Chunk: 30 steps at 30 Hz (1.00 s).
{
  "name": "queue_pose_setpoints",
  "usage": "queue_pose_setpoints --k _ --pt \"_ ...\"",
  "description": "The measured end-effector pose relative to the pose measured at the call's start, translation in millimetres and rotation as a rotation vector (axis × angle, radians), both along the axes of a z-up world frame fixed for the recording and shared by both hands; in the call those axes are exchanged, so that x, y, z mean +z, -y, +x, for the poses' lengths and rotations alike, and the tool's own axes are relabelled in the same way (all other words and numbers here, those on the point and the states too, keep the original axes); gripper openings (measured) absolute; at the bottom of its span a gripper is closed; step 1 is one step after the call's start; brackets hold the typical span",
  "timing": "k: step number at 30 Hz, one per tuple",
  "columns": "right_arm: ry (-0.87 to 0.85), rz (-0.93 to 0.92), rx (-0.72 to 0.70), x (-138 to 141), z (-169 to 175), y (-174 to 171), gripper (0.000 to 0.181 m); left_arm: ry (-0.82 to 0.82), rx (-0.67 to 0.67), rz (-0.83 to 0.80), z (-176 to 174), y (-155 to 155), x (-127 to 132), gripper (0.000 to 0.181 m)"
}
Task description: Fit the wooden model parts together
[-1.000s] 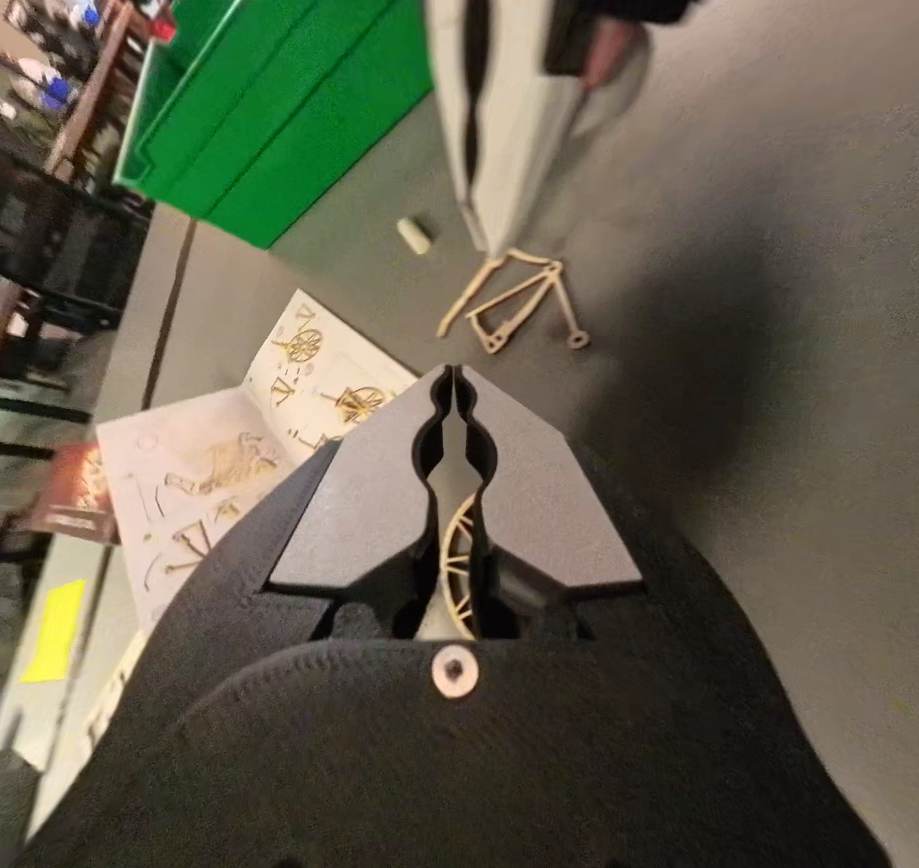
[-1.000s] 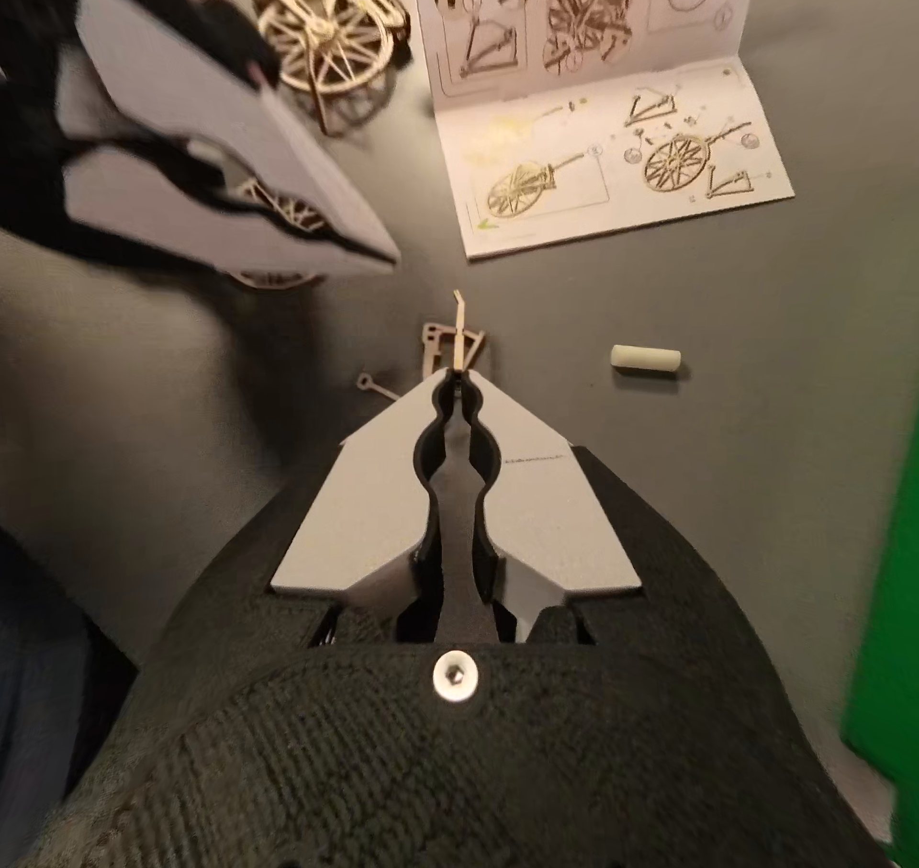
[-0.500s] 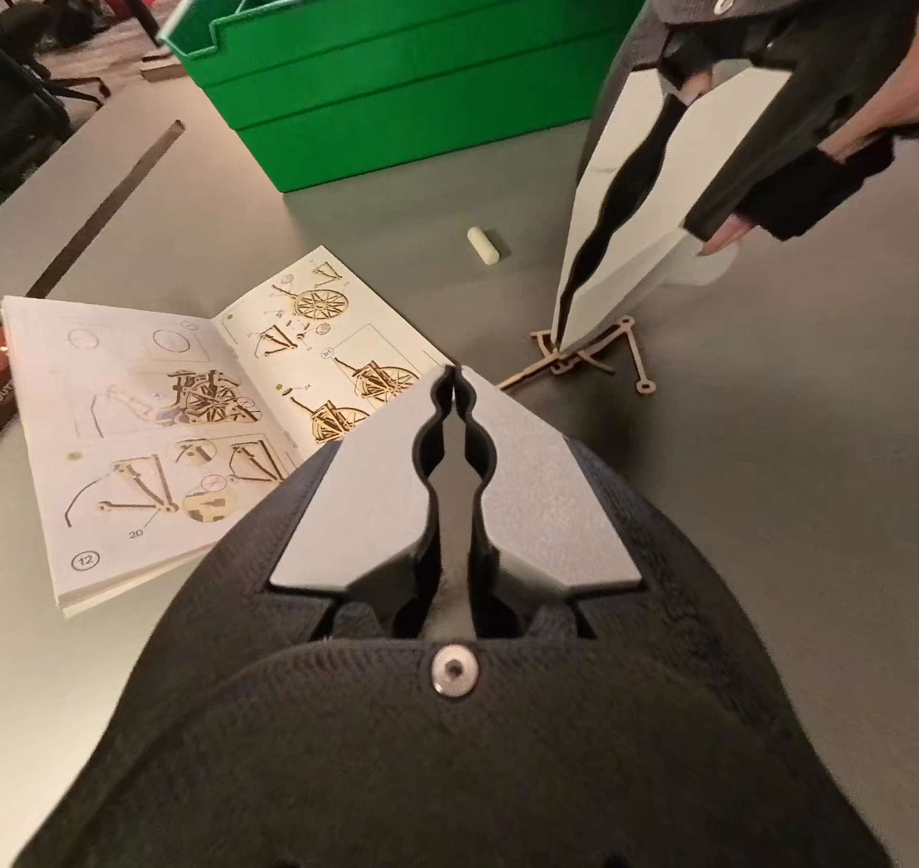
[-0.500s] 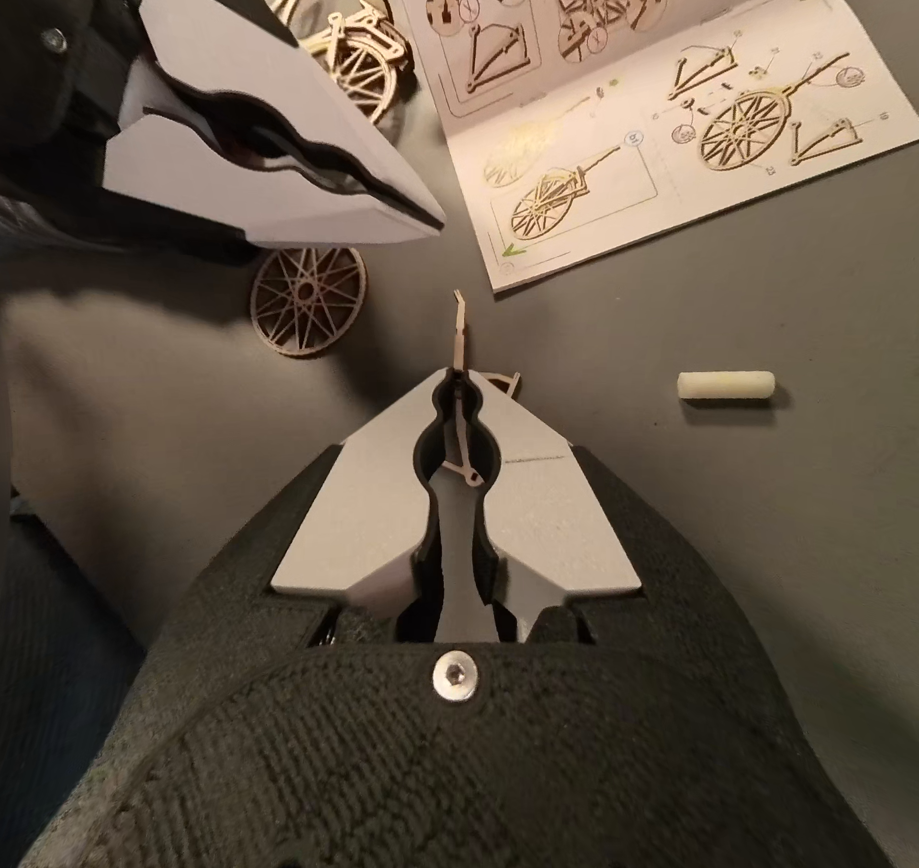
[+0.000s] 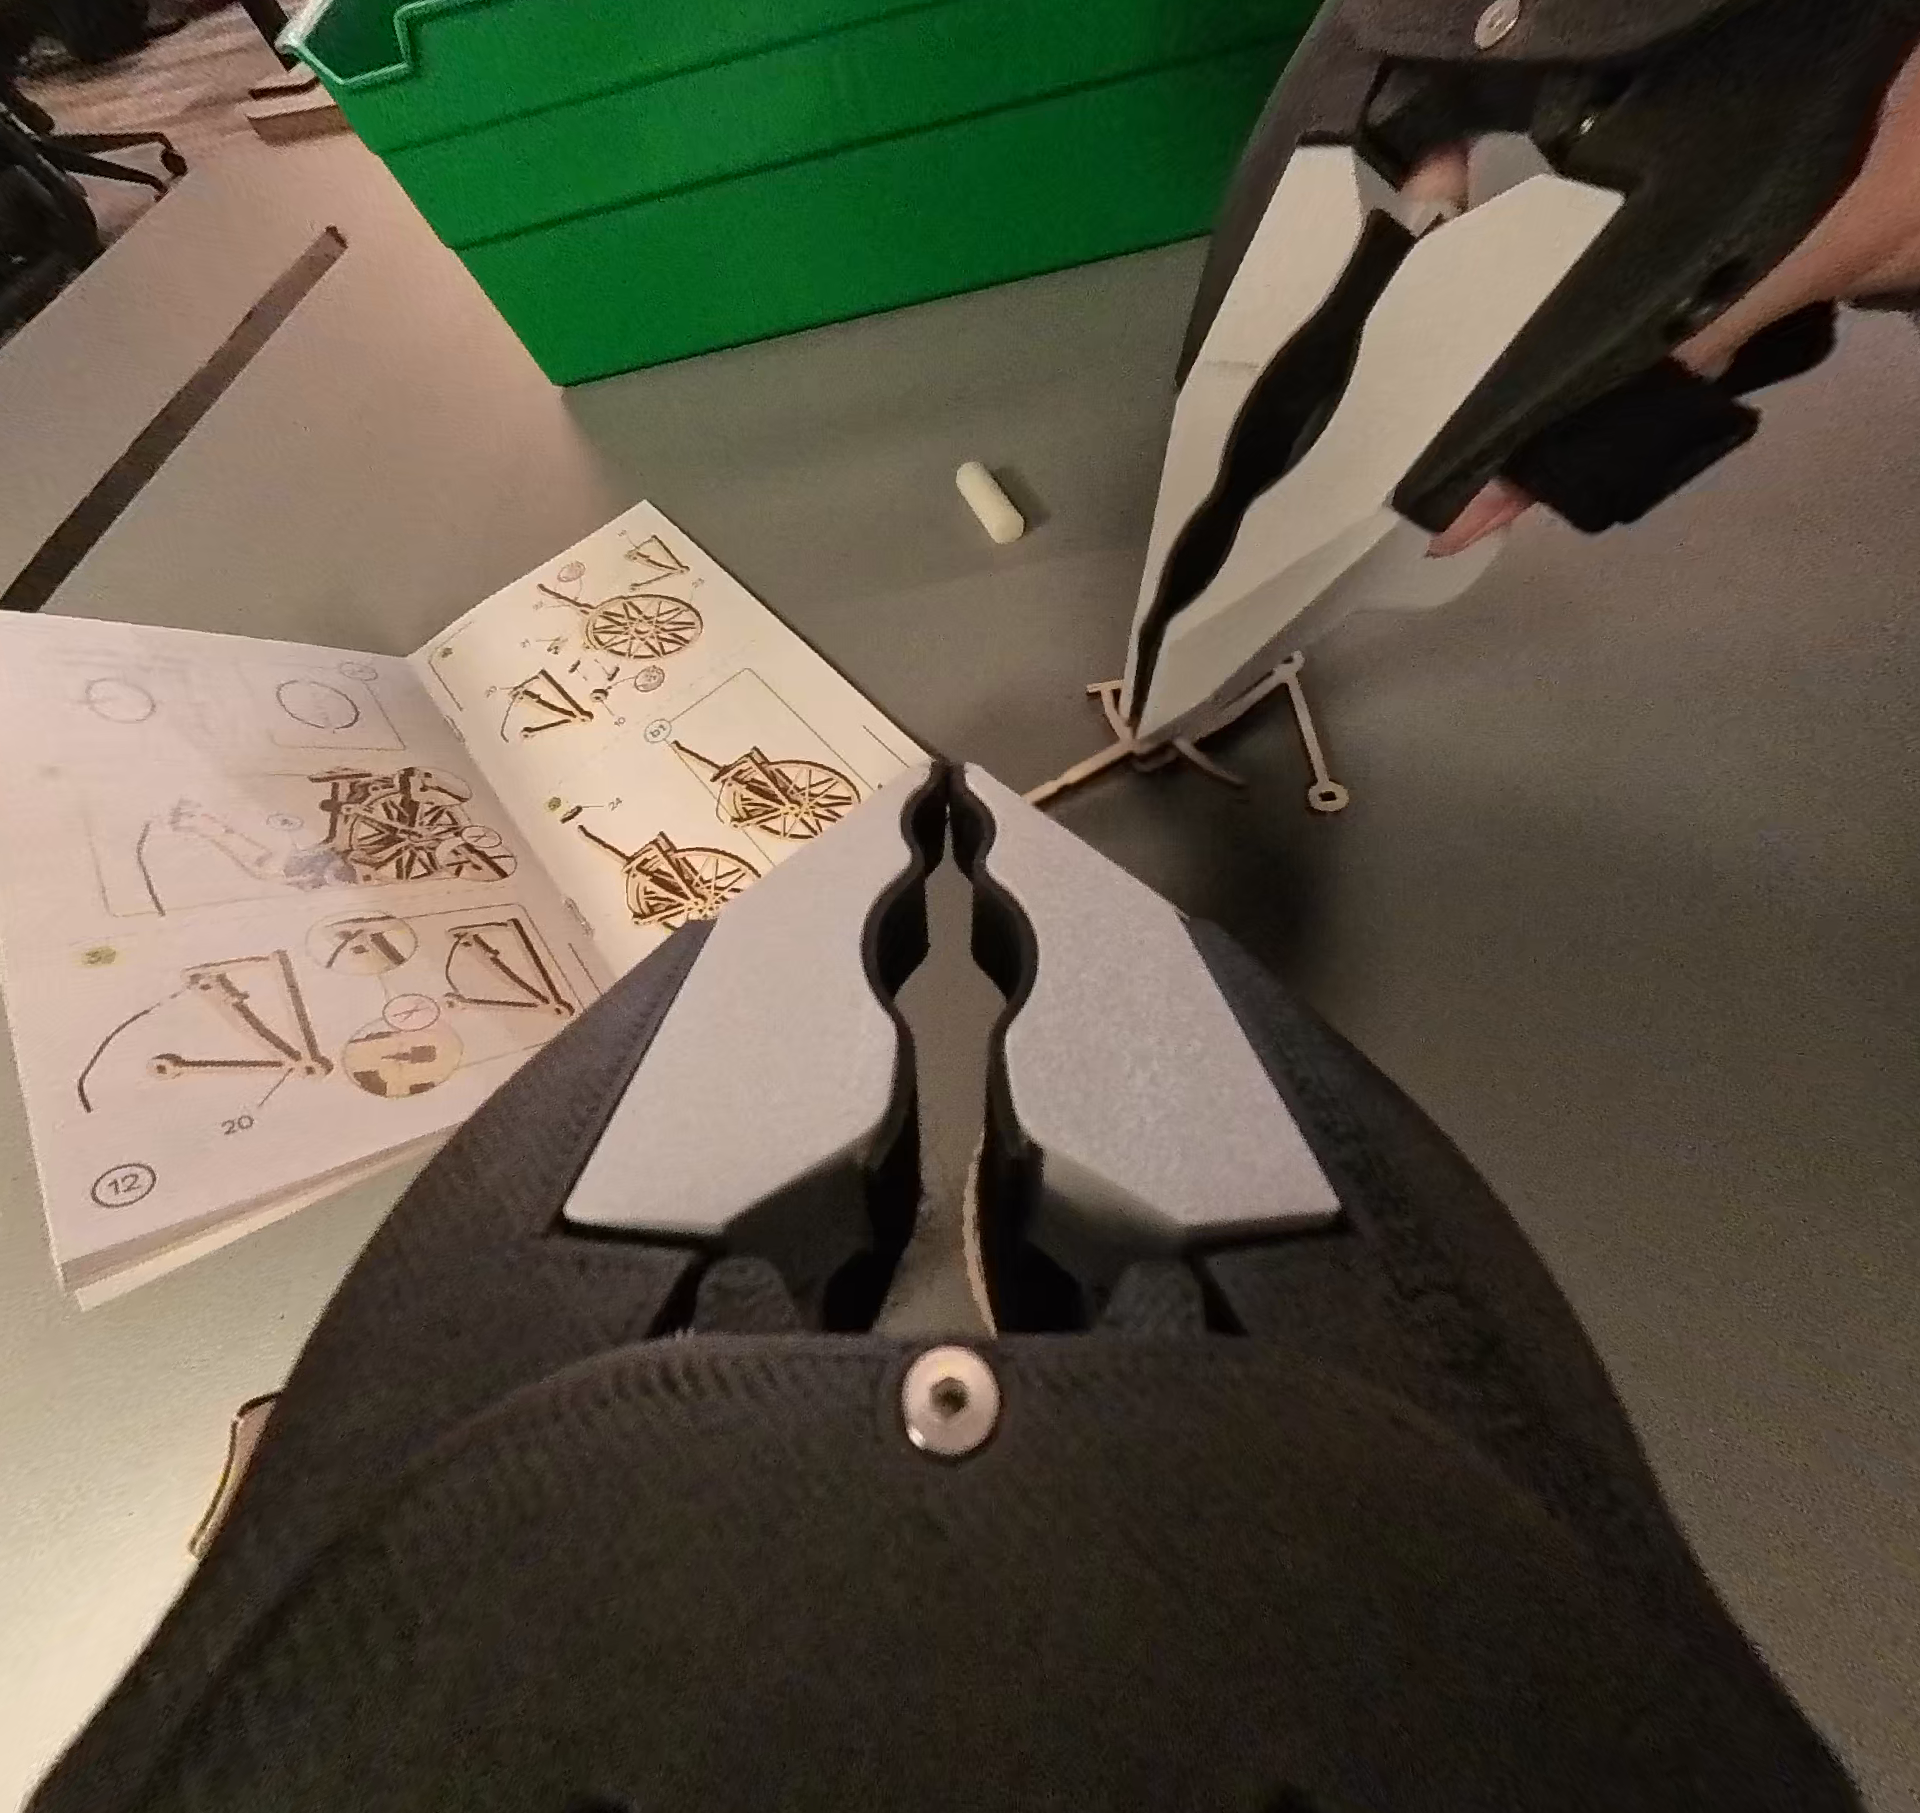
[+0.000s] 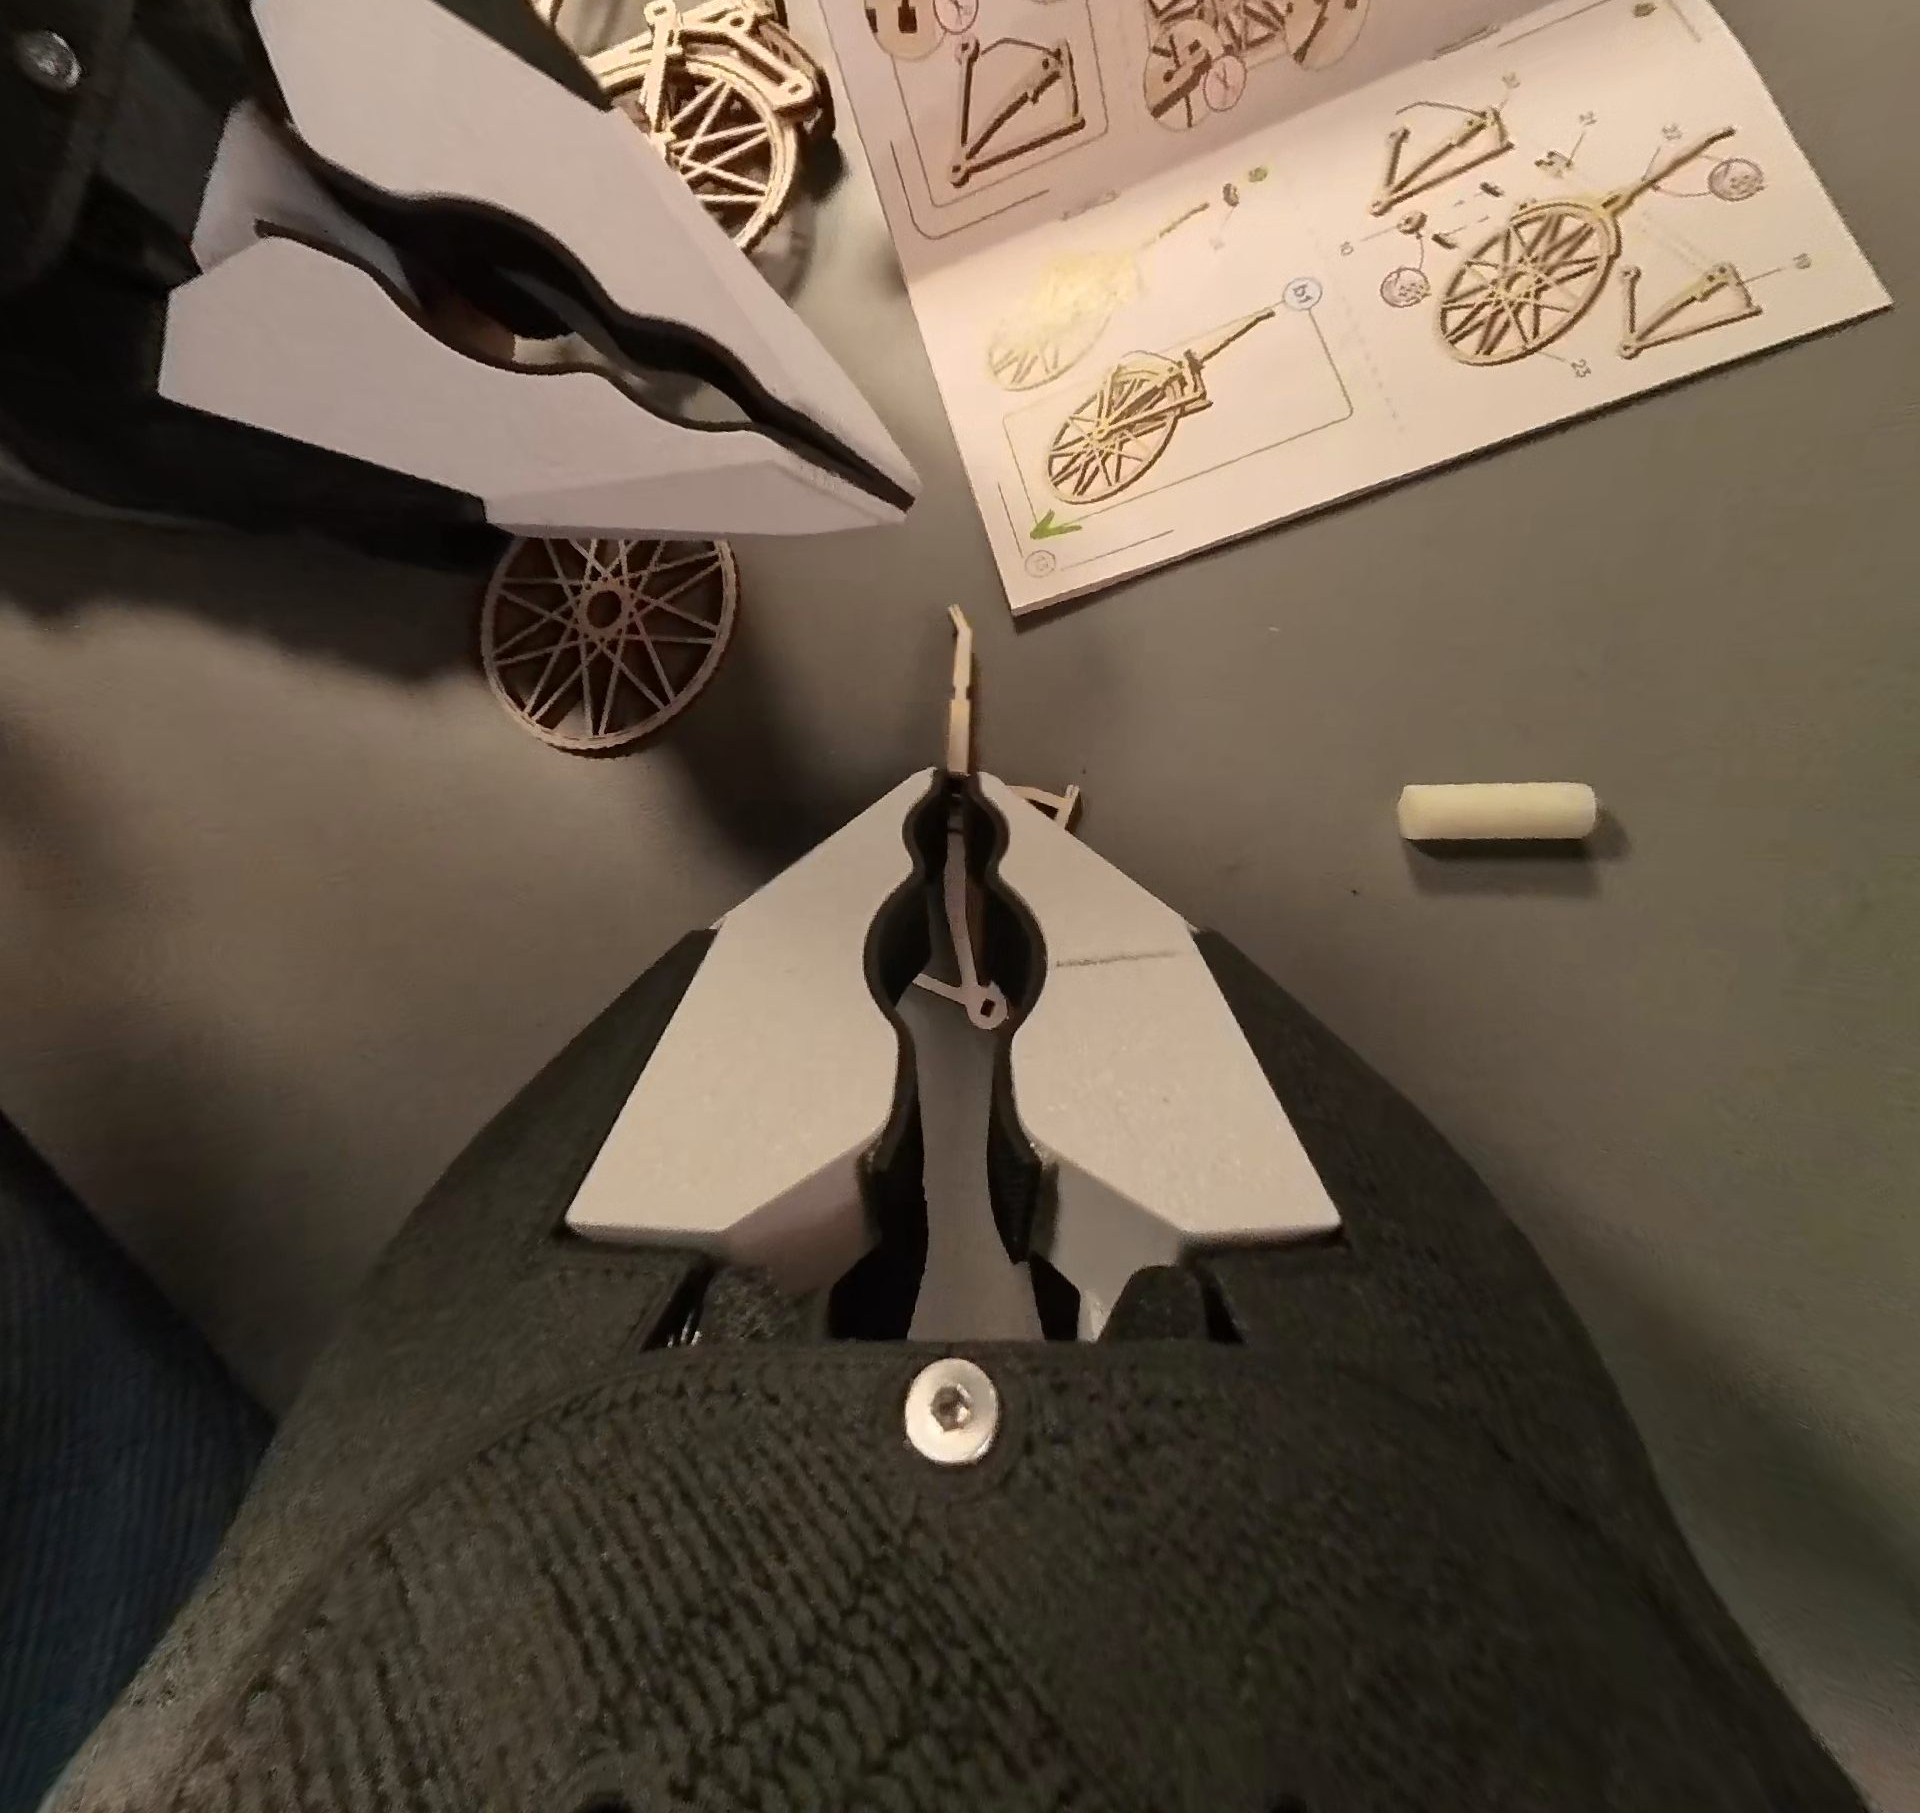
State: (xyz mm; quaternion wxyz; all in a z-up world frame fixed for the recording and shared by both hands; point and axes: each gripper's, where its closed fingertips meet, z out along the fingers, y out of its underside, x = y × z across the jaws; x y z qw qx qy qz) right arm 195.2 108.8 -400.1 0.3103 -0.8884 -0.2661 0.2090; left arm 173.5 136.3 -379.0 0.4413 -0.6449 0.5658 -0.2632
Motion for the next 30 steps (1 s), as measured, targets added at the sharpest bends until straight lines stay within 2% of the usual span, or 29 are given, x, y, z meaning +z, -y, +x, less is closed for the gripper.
queue_pose_setpoints --k 19,27,30 --pt "-0.017 -0.003 0.008 -1.7 -3.8 0.8 0.000 -0.009 -0.008 -0.015 0.0 -0.1 -2.1 0.000" --pt "0.143 0.112 0.039 -3.0 -3.6 0.5 0.000 -0.021 -0.015 -0.003 0.4 1.2 -3.5 0.000" --pt "0.147 0.130 0.050 -3.0 -4.2 1.4 0.000 -0.021 -0.015 -0.007 0.5 1.3 -3.8 0.000"
